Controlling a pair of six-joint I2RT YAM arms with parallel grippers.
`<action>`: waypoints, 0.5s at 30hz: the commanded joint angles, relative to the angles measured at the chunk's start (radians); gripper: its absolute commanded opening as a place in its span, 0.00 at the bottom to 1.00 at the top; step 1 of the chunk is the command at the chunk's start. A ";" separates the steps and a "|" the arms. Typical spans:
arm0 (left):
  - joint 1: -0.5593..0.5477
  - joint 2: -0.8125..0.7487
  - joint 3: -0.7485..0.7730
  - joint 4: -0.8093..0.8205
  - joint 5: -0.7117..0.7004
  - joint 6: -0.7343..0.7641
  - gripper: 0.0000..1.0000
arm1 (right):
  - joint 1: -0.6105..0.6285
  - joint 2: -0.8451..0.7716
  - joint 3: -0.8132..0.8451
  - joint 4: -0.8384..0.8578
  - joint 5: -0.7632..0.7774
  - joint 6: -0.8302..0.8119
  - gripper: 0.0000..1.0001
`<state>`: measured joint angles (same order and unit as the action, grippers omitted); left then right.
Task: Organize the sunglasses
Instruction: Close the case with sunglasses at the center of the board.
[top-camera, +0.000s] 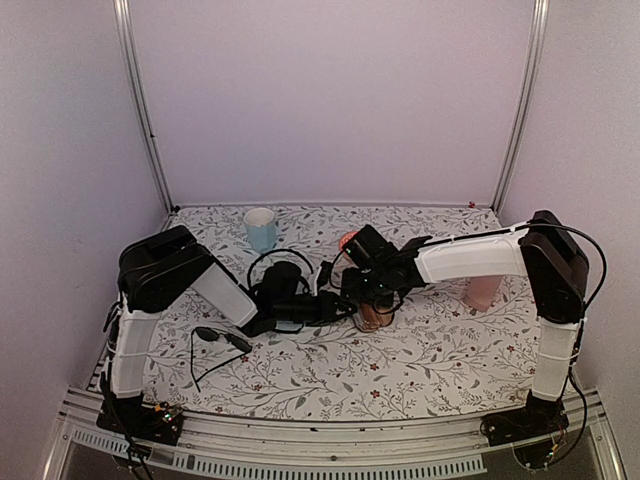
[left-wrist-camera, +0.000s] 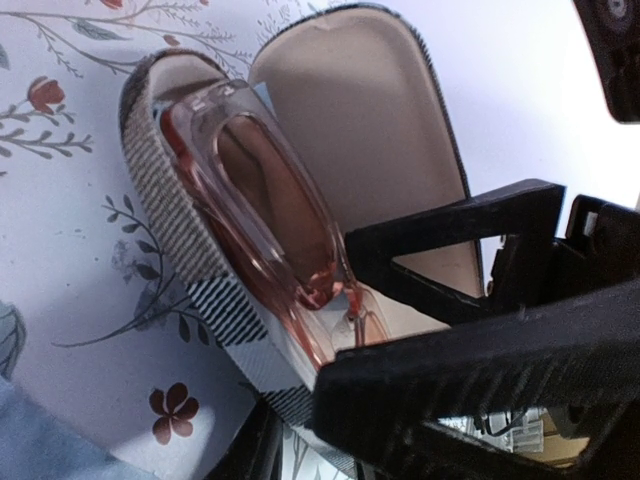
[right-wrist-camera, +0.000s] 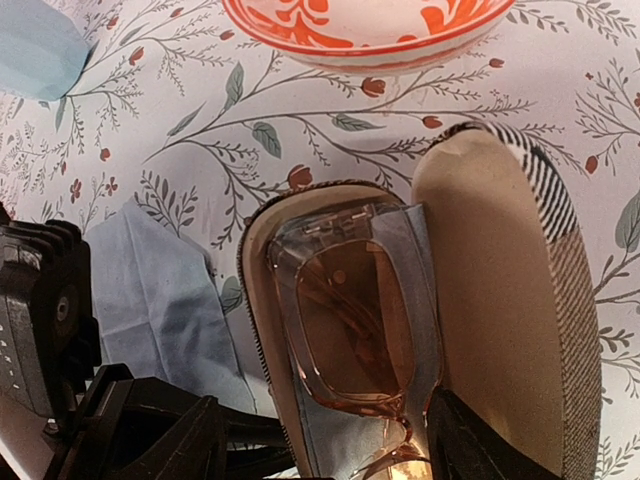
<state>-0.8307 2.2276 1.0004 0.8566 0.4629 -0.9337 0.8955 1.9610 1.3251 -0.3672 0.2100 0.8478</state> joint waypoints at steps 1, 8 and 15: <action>-0.019 0.039 -0.016 -0.024 0.013 0.010 0.24 | 0.014 -0.008 0.016 0.004 -0.064 -0.006 0.70; -0.018 0.037 -0.018 -0.022 0.011 0.012 0.24 | 0.014 -0.010 0.016 0.015 -0.071 -0.002 0.69; -0.018 0.029 -0.025 -0.019 0.005 0.009 0.24 | 0.021 -0.004 0.053 -0.035 -0.023 -0.018 0.73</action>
<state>-0.8307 2.2276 0.9993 0.8589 0.4629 -0.9333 0.8951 1.9610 1.3323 -0.3737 0.2062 0.8471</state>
